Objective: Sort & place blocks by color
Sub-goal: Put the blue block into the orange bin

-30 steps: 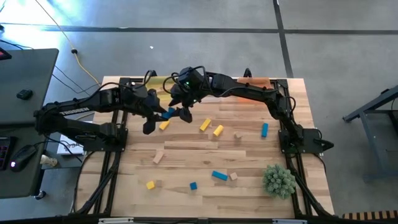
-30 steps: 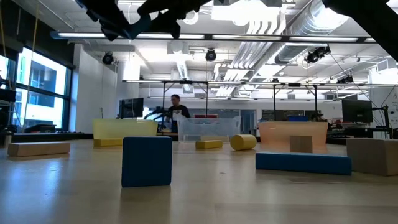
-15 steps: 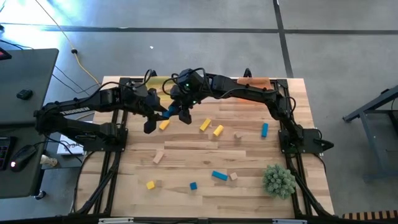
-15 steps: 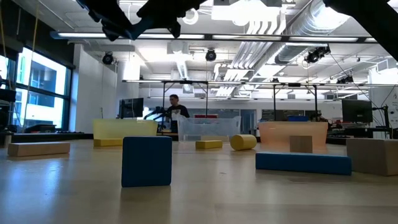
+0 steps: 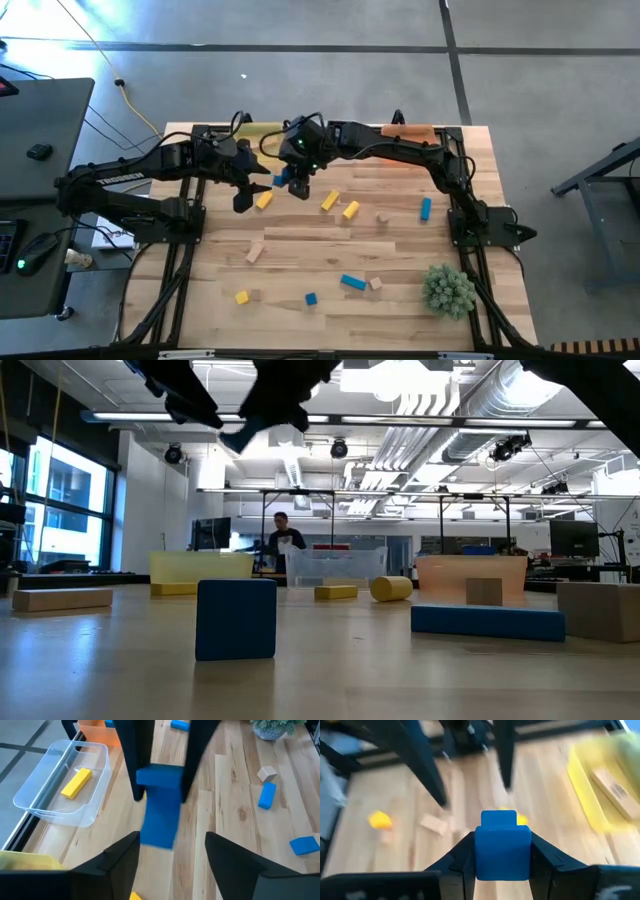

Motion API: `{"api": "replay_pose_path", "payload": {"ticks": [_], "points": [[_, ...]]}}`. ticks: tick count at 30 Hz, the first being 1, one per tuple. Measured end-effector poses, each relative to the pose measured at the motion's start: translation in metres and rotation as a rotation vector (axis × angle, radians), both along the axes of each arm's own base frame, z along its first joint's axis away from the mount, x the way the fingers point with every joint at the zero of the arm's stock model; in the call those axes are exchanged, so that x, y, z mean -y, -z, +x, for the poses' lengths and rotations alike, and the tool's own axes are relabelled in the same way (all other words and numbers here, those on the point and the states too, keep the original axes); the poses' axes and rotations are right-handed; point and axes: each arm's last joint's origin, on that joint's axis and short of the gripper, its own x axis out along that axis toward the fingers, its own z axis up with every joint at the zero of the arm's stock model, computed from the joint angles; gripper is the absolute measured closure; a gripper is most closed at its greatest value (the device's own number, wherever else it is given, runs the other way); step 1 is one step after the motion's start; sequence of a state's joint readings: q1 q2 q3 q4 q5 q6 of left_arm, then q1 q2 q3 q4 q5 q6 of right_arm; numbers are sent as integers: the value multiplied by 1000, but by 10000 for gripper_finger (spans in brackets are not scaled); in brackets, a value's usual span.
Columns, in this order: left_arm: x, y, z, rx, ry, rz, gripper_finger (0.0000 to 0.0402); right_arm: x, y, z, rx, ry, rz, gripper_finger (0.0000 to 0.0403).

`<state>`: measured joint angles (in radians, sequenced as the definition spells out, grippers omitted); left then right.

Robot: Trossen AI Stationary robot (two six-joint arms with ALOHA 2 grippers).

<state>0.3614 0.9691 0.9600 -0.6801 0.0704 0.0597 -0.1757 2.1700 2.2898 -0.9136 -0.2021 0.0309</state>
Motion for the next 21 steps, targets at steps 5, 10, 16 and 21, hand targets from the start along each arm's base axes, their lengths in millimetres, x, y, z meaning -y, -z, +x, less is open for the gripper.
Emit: {"api": "replay_pose_path", "payload": {"ticks": [5, 10, 16, 21], "points": [[0, 0, 0, -9, 25, 29, 181, 2, 8, -9, -134, 70, -60, 297], [-1, 0, 0, -20, 24, 60, 181, 12, 14, -20, -262, 139, -113, 297], [-3, 0, -1, -41, -63, 106, 179, 27, 21, -37, -437, 213, -174, 297], [-5, 0, -2, -49, -123, 123, 179, 34, 25, -52, -582, 266, -194, 297]]}}
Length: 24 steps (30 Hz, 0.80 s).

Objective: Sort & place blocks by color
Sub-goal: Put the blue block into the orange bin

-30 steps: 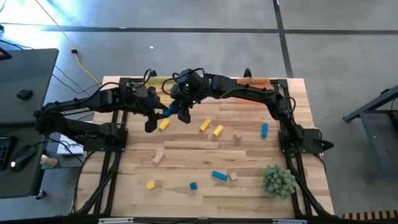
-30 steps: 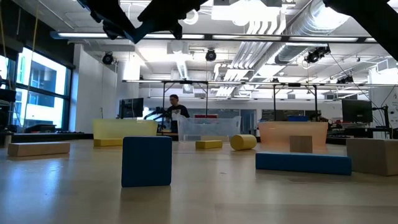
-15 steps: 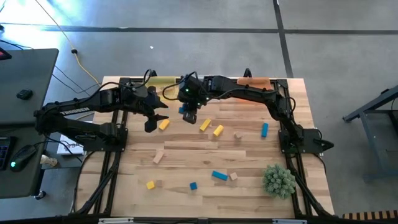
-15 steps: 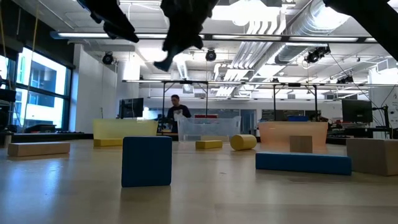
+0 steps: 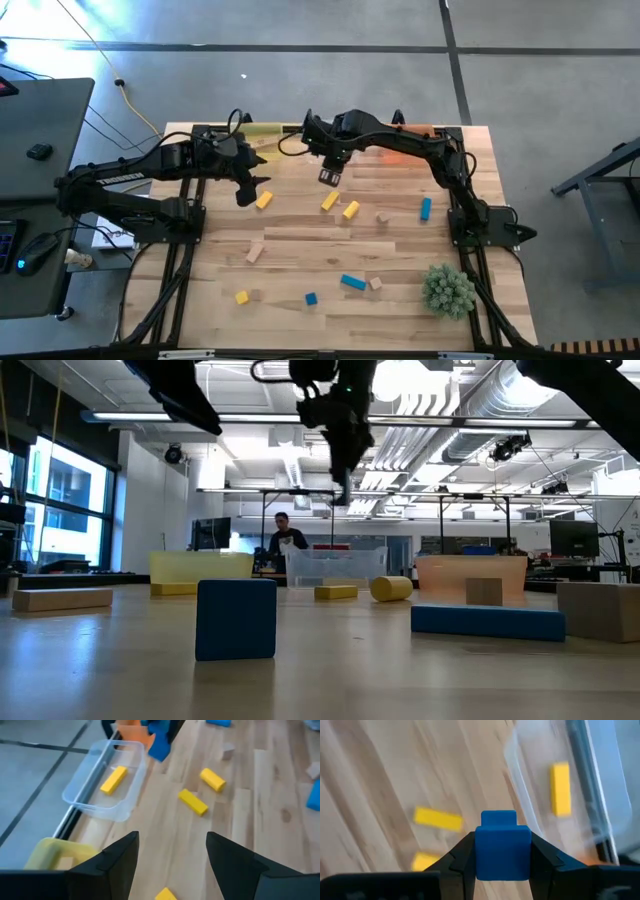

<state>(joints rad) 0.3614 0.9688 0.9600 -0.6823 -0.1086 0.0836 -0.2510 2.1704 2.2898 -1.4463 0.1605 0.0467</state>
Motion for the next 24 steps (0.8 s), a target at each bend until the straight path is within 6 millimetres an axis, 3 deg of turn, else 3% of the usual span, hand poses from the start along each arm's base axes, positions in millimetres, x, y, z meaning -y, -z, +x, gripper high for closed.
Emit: {"api": "replay_pose_path", "payload": {"ticks": [10, 19, 24], "points": [[-11, 0, -5, -9, -118, 29, 179, 7, 8, -15, -172, 42, -57, 297], [-27, 0, -13, 5, -230, 11, 179, 39, 35, -30, -299, 90, -50, 297], [-33, 0, -17, 6, -268, 11, 179, 55, 33, -54, -328, 148, -41, 297]]}}
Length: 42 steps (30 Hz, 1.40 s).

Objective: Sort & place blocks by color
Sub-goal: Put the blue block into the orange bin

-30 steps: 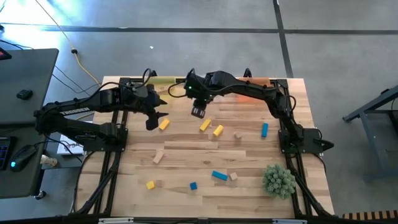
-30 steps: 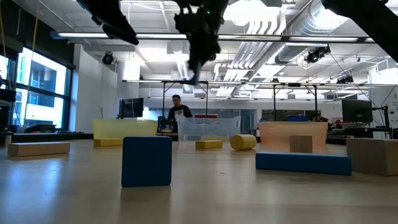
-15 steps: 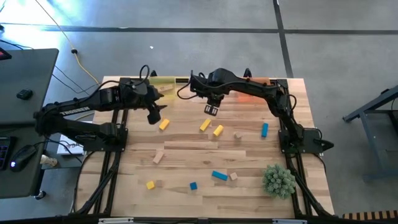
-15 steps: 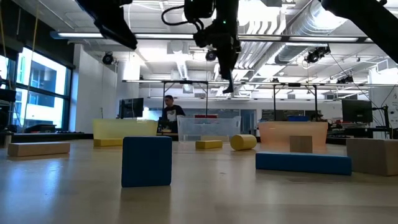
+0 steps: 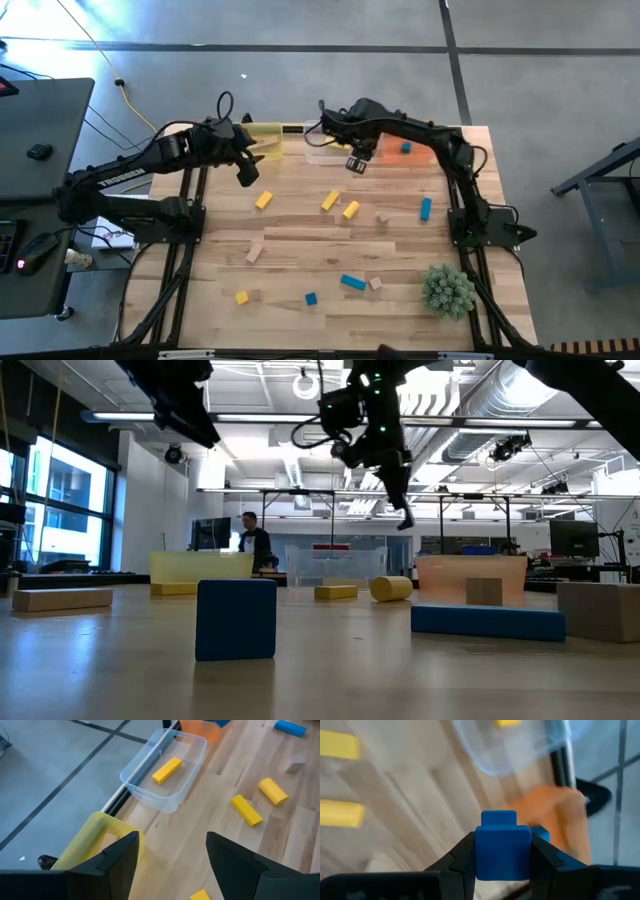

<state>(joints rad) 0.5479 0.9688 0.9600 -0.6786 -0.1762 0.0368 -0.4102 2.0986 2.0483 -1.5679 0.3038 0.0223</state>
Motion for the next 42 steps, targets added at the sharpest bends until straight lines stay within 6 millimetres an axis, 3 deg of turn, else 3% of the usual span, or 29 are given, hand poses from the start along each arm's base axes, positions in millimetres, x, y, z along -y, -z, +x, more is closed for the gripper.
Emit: {"api": "replay_pose_path", "payload": {"ticks": [8, 20, 36, 42], "points": [[-10, -3, -4, 34, -58, 21, 179, 27, 1, -46, 118, 125, -49, 297], [-20, -5, -10, 76, -142, 10, 179, 61, 41, -104, 238, 439, -116, 297], [-28, -5, -17, 89, -208, 6, 179, 85, 78, -132, 302, 482, -32, 286], [-30, -5, -19, 97, -232, 1, 179, 88, 78, -135, 293, 440, -38, 250]]}}
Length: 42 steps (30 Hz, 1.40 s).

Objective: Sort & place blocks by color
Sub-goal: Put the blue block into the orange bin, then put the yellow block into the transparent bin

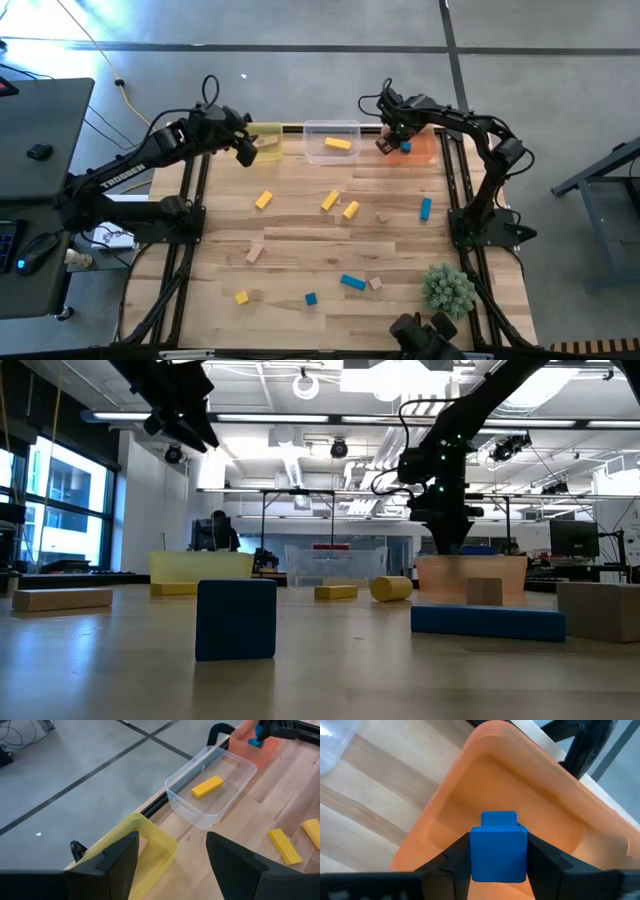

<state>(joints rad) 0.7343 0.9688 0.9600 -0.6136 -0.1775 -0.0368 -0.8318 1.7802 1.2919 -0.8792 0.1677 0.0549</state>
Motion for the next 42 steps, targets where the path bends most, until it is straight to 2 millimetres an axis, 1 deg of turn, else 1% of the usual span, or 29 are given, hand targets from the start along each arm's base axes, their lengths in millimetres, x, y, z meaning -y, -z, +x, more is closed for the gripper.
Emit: {"api": "replay_pose_path", "payload": {"ticks": [6, 10, 14, 17, 19, 22, 24, 27, 30, 34, 40, 42], "points": [[-2, 0, -2, 17, -29, -9, 179, 1, 0, 0, -27, -38, -23, 196], [-3, -1, -2, 38, -45, -6, 179, 0, -3, -1, -34, -48, -27, 181], [-4, -2, -2, 55, -50, -2, 179, -5, -16, -5, -6, -49, -47, 180], [-4, -3, -1, 62, -50, 5, 179, -10, -32, -8, 41, -52, -73, 179], [-4, -3, -1, 62, -50, 5, 179, -15, -44, -11, 104, -65, -73, 179], [-4, -3, -1, 62, -49, 5, 179, -25, -62, -13, 252, -112, -37, 179], [-4, -3, -1, 62, -49, 5, 179, -31, -74, -11, 364, -160, -19, 179], [-4, -3, -1, 60, -48, 6, 179, -43, -88, -4, 507, -247, -3, 179], [-4, -3, -1, 60, -47, 6, 179, -56, -99, 5, 605, -313, 9, 179], [-4, -3, -1, 40, -30, 19, 179, -76, -107, 19, 667, -424, 21, 179], [-4, -3, -1, 19, -12, 34, 179, -108, -108, 40, 675, -553, 44, 179], [-4, -3, -1, 19, -12, 34, 179, -119, -109, 46, 671, -637, 31, 179]]}}
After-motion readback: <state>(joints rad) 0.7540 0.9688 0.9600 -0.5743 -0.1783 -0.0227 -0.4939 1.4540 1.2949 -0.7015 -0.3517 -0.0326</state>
